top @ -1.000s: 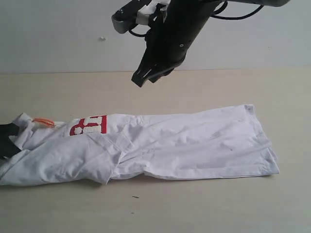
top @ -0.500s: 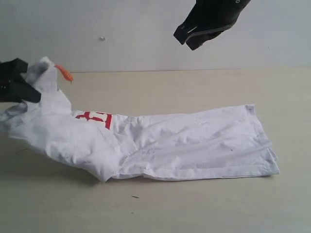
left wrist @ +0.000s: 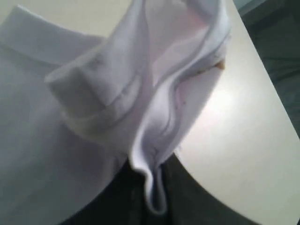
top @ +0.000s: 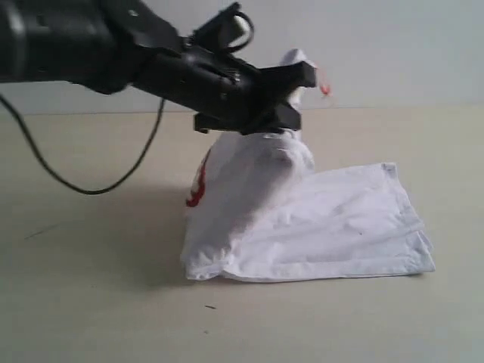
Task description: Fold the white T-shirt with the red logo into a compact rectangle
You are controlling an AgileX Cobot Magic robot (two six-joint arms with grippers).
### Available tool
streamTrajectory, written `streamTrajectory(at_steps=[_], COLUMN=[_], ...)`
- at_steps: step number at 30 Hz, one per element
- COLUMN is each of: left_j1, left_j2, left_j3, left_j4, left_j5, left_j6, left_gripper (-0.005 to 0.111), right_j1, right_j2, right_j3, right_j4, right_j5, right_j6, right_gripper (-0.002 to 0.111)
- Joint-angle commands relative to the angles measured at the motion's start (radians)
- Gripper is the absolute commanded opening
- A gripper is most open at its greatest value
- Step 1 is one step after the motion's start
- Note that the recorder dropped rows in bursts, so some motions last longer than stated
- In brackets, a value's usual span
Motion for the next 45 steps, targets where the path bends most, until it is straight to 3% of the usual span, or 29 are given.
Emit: streamTrajectory(at_steps=[1,6,9,11,12,13,14,18,21,25,31,34,38,40,45], left_j1=[-0.121,-0.196,-0.218,-0.239,-0.249,-0.25,-0.248,-0.195,-0.148,-0.082,-0.003,0.038,0.113,0.154,0.238], left_j2=[0.161,0.32,0.389,0.437,0.455,0.465,0.465,0.402,0.344,0.25,0.108,0.028,-0.067,-0.106,-0.153], left_j3=[-0.252,-0.423,-0.471,-0.503,-0.519,-0.532,-0.542,-0.549,-0.549,-0.513,-0.333,-0.211,-0.08,-0.019,0.097], left_j4=[-0.023,0.003,0.037,0.037,0.037,0.039,0.067,0.183,0.333,0.632,0.673,0.673,0.664,0.653,0.652], left_j5=[-0.002,0.048,0.041,0.039,0.039,0.042,0.056,0.166,0.315,0.455,0.426,0.373,0.312,0.291,0.224], left_j6=[-0.004,-0.001,0.04,0.055,0.055,0.055,0.055,0.009,-0.047,-0.224,-0.216,-0.178,-0.151,-0.116,-0.064], left_gripper=[0.0,0.0,0.013,0.046,0.071,0.085,0.092,0.089,0.079,0.044,0.0,0.0,0.0,0.0,0.0], right_j1=[-0.004,-0.002,-0.002,-0.002,-0.002,-0.002,-0.002,-0.002,-0.002,-0.017,-0.154,-0.222,-0.295,-0.348,-0.457], right_j2=[-0.109,-0.137,-0.137,-0.137,-0.135,-0.129,-0.123,-0.101,-0.092,-0.057,0.087,0.212,0.371,0.445,0.582], right_j3=[0.017,0.059,0.093,0.123,0.135,0.142,0.148,0.169,0.199,0.276,0.336,0.36,0.378,0.378,0.378], right_j4=[-0.075,-0.105,-0.105,-0.107,-0.118,-0.121,-0.123,-0.204,-0.328,-0.455,-0.243,-0.104,-0.107,-0.045,0.096], right_j5=[0.017,0.014,-0.007,-0.033,-0.037,-0.036,-0.039,-0.05,-0.061,-0.082,-0.108,-0.101,-0.113,-0.13,-0.108], right_j6=[0.056,0.079,0.079,0.079,0.079,0.079,0.089,0.187,0.288,0.376,0.27,0.184,0.199,0.175,0.096], right_gripper=[0.0,0.0,0.0,0.0,0.0,0.0,0.0,0.0,0.0,0.0,0.0,0.0,0.002,0.012,0.056])
